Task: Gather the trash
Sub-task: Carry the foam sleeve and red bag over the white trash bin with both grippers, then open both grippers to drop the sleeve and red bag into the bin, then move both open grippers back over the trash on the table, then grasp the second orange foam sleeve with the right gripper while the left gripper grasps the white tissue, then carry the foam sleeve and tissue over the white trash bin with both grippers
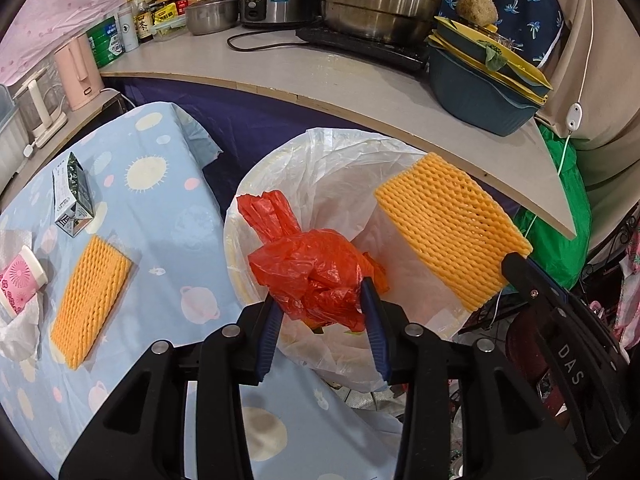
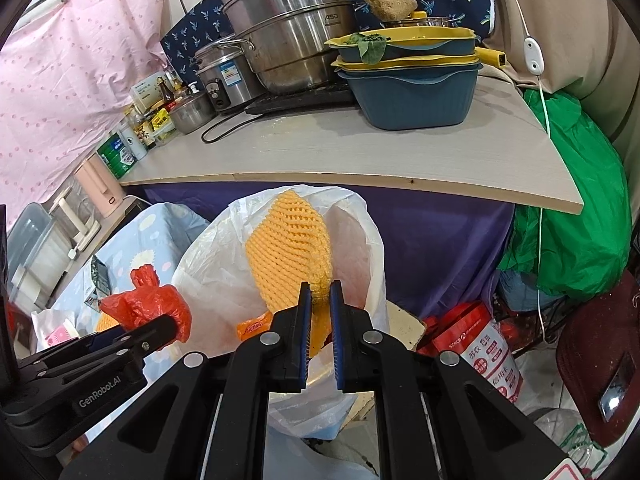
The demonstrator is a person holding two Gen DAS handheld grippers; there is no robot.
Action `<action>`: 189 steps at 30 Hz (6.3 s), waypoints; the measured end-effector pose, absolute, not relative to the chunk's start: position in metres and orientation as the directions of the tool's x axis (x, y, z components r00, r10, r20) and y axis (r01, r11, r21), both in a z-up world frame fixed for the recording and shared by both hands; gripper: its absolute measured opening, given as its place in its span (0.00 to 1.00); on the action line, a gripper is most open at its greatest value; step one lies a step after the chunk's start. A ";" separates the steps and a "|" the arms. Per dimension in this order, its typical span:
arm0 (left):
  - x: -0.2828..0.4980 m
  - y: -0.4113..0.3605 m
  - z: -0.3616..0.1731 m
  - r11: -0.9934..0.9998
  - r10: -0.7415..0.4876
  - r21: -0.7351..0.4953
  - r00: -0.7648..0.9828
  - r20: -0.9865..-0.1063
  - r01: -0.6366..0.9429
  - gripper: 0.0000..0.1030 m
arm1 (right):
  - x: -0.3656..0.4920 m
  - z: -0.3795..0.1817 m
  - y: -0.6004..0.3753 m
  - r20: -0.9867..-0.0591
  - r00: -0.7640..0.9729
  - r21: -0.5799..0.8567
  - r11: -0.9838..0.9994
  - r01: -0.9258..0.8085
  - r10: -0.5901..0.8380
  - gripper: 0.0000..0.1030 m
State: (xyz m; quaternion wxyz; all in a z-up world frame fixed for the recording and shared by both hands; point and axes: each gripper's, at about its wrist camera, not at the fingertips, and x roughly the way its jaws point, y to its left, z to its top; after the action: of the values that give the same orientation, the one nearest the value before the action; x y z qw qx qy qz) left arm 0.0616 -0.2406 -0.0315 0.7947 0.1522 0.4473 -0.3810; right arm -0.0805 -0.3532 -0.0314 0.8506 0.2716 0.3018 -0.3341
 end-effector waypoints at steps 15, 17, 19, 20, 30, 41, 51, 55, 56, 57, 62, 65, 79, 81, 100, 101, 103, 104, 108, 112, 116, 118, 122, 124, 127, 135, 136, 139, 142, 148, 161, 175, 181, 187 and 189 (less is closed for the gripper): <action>0.069 -0.232 -0.033 0.697 -0.463 -0.090 0.351 -0.814 0.711 0.68 | -0.083 -0.022 -0.352 -0.666 0.611 0.281 0.615 0.737 -0.428 0.34; 0.071 -0.226 -0.032 0.705 -0.462 -0.095 0.353 -0.813 0.703 0.68 | -0.082 -0.022 -0.349 -0.665 0.612 0.277 0.619 0.734 -0.428 0.35; 0.073 -0.220 -0.031 0.713 -0.460 -0.098 0.359 -0.812 0.694 0.68 | -0.081 -0.021 -0.347 -0.664 0.614 0.277 0.622 0.732 -0.427 0.36; 0.075 -0.216 -0.031 0.719 -0.460 -0.101 0.361 -0.811 0.688 0.68 | -0.081 -0.020 -0.345 -0.663 0.616 0.277 0.624 0.730 -0.426 0.37; 0.091 -0.173 -0.022 0.765 -0.453 -0.127 0.387 -0.803 0.632 0.69 | -0.066 -0.012 -0.321 -0.652 0.639 0.268 0.665 0.698 -0.408 0.41; 0.118 -0.099 -0.018 0.842 -0.408 -0.146 0.436 -0.802 0.520 0.69 | -0.029 -0.006 -0.273 -0.652 0.672 0.250 0.739 0.626 -0.349 0.44; 0.143 -0.030 -0.021 0.901 -0.334 -0.123 0.485 -0.808 0.416 0.69 | 0.018 -0.009 -0.213 -0.666 0.698 0.223 0.822 0.523 -0.263 0.49; 0.152 -0.004 -0.022 0.919 -0.311 -0.125 0.497 -0.810 0.373 0.69 | 0.037 -0.011 -0.191 -0.674 0.702 0.210 0.852 0.480 -0.229 0.51; 0.155 0.002 -0.023 0.923 -0.306 -0.125 0.499 -0.811 0.363 0.69 | 0.041 -0.012 -0.185 -0.676 0.703 0.207 0.858 0.469 -0.221 0.52; 0.157 0.008 -0.024 0.927 -0.301 -0.126 0.501 -0.811 0.353 0.69 | 0.046 -0.012 -0.180 -0.678 0.704 0.205 0.864 0.459 -0.213 0.52; 0.168 0.037 -0.027 0.945 -0.279 -0.139 0.508 -0.815 0.296 0.73 | 0.064 -0.018 -0.158 -0.690 0.701 0.196 0.886 0.420 -0.180 0.54; 0.176 0.052 -0.031 0.953 -0.266 -0.144 0.510 -0.818 0.266 0.74 | 0.076 -0.024 -0.147 -0.702 0.694 0.195 0.895 0.402 -0.159 0.54; 0.219 0.101 -0.058 0.973 -0.226 -0.178 0.477 -0.849 0.144 0.75 | 0.131 -0.069 -0.127 -0.776 0.625 0.211 0.901 0.379 -0.082 0.55; 0.224 0.103 -0.060 0.973 -0.227 -0.181 0.475 -0.850 0.141 0.75 | 0.140 -0.075 -0.127 -0.784 0.615 0.205 0.903 0.379 -0.081 0.55; 0.258 0.097 -0.079 0.955 -0.293 -0.244 0.433 -0.852 0.167 0.56 | 0.175 -0.108 -0.124 -0.815 0.577 0.209 0.907 0.365 -0.044 0.47; 0.260 0.096 -0.081 0.953 -0.299 -0.250 0.424 -0.855 0.168 0.52 | 0.176 -0.108 -0.123 -0.814 0.579 0.211 0.909 0.360 -0.040 0.43; 0.261 0.095 -0.085 0.950 -0.308 -0.258 0.403 -0.862 0.174 0.30 | 0.176 -0.107 -0.121 -0.812 0.583 0.209 0.913 0.350 -0.037 0.39; 0.261 0.095 -0.087 0.949 -0.310 -0.259 0.395 -0.865 0.177 0.26 | 0.176 -0.107 -0.120 -0.810 0.585 0.211 0.915 0.343 -0.033 0.34; 0.258 0.096 -0.086 0.949 -0.310 -0.258 0.396 -0.864 0.181 0.09 | 0.176 -0.103 -0.117 -0.805 0.593 0.215 0.921 0.325 -0.021 0.21; 0.251 0.099 -0.080 0.948 -0.314 -0.260 0.408 -0.857 0.184 0.07 | 0.172 -0.097 -0.115 -0.798 0.602 0.222 0.922 0.317 -0.015 0.13; 0.242 0.103 -0.070 0.946 -0.319 -0.261 0.425 -0.847 0.191 0.07 | 0.162 -0.086 -0.112 -0.784 0.620 0.229 0.924 0.306 -0.012 0.12; 0.235 0.106 -0.064 0.944 -0.327 -0.265 0.433 -0.840 0.198 0.07 | 0.156 -0.078 -0.110 -0.774 0.633 0.231 0.926 0.300 -0.012 0.12; 0.221 0.115 -0.051 0.937 -0.346 -0.275 0.445 -0.826 0.217 0.07 | 0.144 -0.064 -0.108 -0.755 0.655 0.234 0.928 0.291 -0.015 0.12; 0.212 0.121 -0.045 0.936 -0.347 -0.273 0.456 -0.819 0.222 0.07 | 0.137 -0.057 -0.109 -0.746 0.665 0.237 0.928 0.289 -0.016 0.12; 0.201 0.126 -0.038 0.933 -0.354 -0.274 0.466 -0.811 0.232 0.07 | 0.126 -0.049 -0.108 -0.735 0.678 0.242 0.927 0.288 -0.019 0.12; 0.174 0.126 -0.017 0.928 -0.365 -0.267 0.492 -0.790 0.260 0.07 | 0.102 -0.032 -0.107 -0.707 0.707 0.251 0.926 0.283 -0.025 0.12; 0.172 0.125 -0.016 0.927 -0.368 -0.267 0.494 -0.788 0.264 0.07 | 0.099 -0.031 -0.108 -0.704 0.710 0.252 0.926 0.283 -0.026 0.12; 0.163 0.116 -0.008 0.920 -0.382 -0.268 0.498 -0.778 0.287 0.07 | 0.090 -0.025 -0.112 -0.693 0.720 0.256 0.924 0.286 -0.031 0.12; 0.155 0.104 0.000 0.911 -0.396 -0.263 0.501 -0.770 0.316 0.07 | 0.081 -0.021 -0.118 -0.684 0.728 0.259 0.920 0.295 -0.041 0.12; 0.140 0.070 0.011 0.887 -0.430 -0.251 0.493 -0.756 0.388 0.07 | 0.060 -0.014 -0.143 -0.666 0.742 0.274 0.900 0.339 -0.077 0.12; 0.105 -0.020 0.032 0.809 -0.501 -0.210 0.460 -0.733 0.549 0.07 | 0.006 -0.012 -0.213 -0.644 0.744 0.311 0.827 0.468 -0.179 0.12; 0.066 -0.130 0.042 0.690 -0.571 -0.162 0.393 -0.721 0.705 0.07 | -0.059 -0.014 -0.291 -0.638 0.707 0.330 0.722 0.609 -0.305 0.12; 0.055 -0.172 0.038 0.648 -0.579 -0.140 0.365 -0.729 0.748 0.07 | -0.072 -0.019 -0.314 -0.646 0.685 0.327 0.687 0.648 -0.338 0.12; 0.051 -0.202 0.030 0.624 -0.581 -0.131 0.346 -0.737 0.770 0.07 | -0.077 -0.026 -0.334 -0.655 0.668 0.330 0.661 0.674 -0.353 0.12; 0.051 -0.210 0.027 0.620 -0.577 -0.125 0.343 -0.741 0.774 0.07 | -0.078 -0.029 -0.339 -0.658 0.664 0.332 0.655 0.679 -0.355 0.12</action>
State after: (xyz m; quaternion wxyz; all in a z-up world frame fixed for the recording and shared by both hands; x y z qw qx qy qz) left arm 0.0514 -0.2097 0.0269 0.8097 0.1254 0.3930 -0.4173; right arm -0.0781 -0.3393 -0.0287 0.8653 0.2887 0.2804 -0.2989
